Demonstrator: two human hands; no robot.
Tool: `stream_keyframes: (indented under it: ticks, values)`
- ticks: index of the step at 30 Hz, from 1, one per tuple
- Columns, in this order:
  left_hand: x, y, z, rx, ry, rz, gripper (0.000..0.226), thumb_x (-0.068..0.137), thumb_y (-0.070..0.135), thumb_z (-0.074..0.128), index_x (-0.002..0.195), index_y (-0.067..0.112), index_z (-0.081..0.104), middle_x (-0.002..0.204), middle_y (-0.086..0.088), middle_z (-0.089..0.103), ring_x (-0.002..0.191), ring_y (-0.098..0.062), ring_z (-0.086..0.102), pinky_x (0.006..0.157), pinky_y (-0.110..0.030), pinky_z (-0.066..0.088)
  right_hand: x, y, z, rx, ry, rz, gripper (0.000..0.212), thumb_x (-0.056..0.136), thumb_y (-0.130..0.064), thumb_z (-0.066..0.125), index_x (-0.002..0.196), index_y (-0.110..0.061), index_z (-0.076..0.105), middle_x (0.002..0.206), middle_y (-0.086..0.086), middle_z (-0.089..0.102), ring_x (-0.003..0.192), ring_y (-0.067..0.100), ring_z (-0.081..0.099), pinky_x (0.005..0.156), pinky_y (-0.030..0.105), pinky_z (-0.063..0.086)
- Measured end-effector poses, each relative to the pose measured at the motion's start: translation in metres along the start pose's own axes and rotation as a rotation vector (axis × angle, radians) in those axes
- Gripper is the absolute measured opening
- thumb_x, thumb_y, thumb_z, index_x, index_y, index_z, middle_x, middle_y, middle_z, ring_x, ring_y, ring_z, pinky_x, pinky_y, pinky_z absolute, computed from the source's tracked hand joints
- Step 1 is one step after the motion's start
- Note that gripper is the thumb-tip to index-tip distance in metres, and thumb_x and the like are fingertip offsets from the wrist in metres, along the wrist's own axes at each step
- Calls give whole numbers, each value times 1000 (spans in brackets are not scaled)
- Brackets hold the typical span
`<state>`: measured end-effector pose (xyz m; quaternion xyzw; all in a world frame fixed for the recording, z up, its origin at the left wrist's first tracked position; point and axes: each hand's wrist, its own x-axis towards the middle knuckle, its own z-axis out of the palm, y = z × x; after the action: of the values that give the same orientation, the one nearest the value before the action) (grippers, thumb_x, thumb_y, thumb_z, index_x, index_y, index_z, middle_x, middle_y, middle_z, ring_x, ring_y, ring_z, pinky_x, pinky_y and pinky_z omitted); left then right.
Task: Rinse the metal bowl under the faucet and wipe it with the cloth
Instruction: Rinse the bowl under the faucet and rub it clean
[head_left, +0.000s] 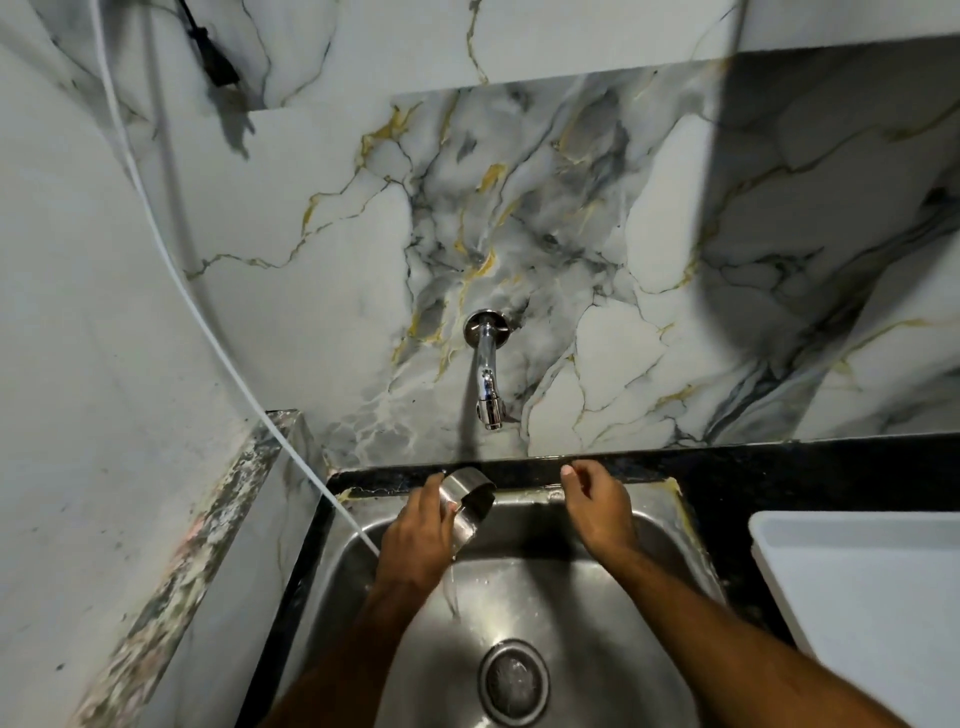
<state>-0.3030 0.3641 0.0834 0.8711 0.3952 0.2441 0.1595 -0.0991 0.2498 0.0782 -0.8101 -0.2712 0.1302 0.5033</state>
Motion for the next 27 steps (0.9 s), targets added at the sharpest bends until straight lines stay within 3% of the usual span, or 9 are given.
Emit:
stream_keyframes:
  ticks: [5, 11, 15, 19, 21, 24, 27]
  values:
    - [-4, 32, -18, -2, 62, 59, 45, 101, 24, 49, 141, 5, 43, 127, -17, 59, 97, -31, 66, 82, -41, 55, -21, -9, -17, -108, -28, -61, 37, 95, -37, 56, 123, -14, 62, 113, 11, 70, 106, 27, 63, 92, 42, 53]
    - [-14, 63, -30, 1, 126, 158, 42, 95, 14, 59, 133, 0, 51, 120, -22, 63, 85, -38, 70, 70, -48, 59, -48, -33, -21, -32, -277, -167, 44, 96, -21, 56, 140, -22, 50, 126, 2, 66, 108, 14, 61, 90, 22, 43]
    - [-15, 78, -33, 19, 150, 231, 42, 89, 12, 68, 127, -1, 55, 109, -23, 67, 77, -39, 71, 61, -46, 58, -55, -45, -22, -12, -209, -186, 40, 97, -19, 54, 136, -27, 52, 120, 3, 70, 106, 16, 63, 85, 21, 42]
    - [-13, 89, -26, -83, 231, 218, 36, 95, 19, 57, 128, 7, 51, 112, -17, 66, 84, -35, 69, 65, -38, 54, -52, -50, -31, -18, -203, -127, 54, 96, -17, 55, 148, -25, 40, 132, 8, 64, 120, 22, 59, 94, 20, 38]
    - [-15, 97, -19, -231, 268, 85, 30, 99, 29, 47, 124, 14, 51, 106, -12, 67, 85, -29, 67, 67, -33, 49, -49, -50, -39, -18, -207, -135, 55, 96, -16, 54, 148, -25, 39, 135, 8, 62, 122, 22, 57, 95, 20, 37]
    - [-13, 115, -6, -637, 272, -347, 30, 102, 34, 45, 109, 9, 61, 94, -13, 69, 86, -32, 65, 68, -30, 44, -44, -49, -51, 36, -217, -104, 50, 97, -18, 52, 146, -17, 42, 144, 4, 55, 131, 21, 51, 98, 22, 35]
    - [-17, 132, 6, -1124, 139, -716, 32, 100, 38, 48, 102, 10, 65, 96, -15, 69, 91, -34, 64, 76, -42, 53, -39, -44, -68, 99, -243, -49, 43, 99, -27, 50, 141, -16, 48, 142, 4, 56, 124, 20, 54, 95, 26, 41]
